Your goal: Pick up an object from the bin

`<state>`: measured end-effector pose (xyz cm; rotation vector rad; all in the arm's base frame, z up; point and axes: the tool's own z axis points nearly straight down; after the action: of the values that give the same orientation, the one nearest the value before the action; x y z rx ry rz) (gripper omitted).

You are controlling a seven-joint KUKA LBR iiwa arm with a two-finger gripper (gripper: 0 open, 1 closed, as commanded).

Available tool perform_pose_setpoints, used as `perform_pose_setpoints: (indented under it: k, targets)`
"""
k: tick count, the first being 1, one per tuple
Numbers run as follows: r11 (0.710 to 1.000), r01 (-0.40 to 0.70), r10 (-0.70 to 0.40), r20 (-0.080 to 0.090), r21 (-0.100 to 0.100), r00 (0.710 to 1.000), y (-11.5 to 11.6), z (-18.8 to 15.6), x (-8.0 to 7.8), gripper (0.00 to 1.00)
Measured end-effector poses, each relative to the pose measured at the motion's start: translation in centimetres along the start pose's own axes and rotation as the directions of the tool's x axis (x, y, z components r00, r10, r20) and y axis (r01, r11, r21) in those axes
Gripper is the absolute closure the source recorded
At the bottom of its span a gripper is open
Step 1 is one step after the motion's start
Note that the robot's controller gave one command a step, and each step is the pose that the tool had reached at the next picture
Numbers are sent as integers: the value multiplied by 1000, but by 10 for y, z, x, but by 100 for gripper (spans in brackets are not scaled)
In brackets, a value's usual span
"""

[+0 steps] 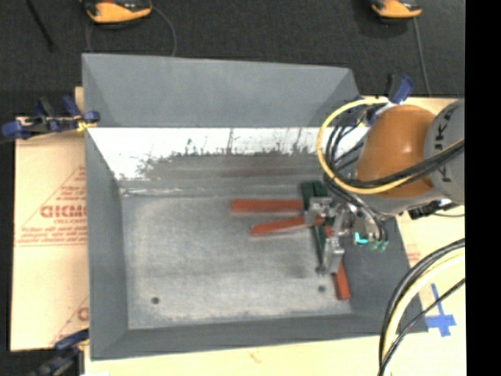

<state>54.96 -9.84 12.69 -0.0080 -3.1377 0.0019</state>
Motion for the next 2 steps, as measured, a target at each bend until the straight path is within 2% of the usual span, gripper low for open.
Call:
perform_pose_setpoints:
  k: [1,2]
  targets:
    - [1000,-23,23,10,-5,1000,79,51,-58,0]
    - [1000,-26,26,9,-1,1000,73,49,-57,100]
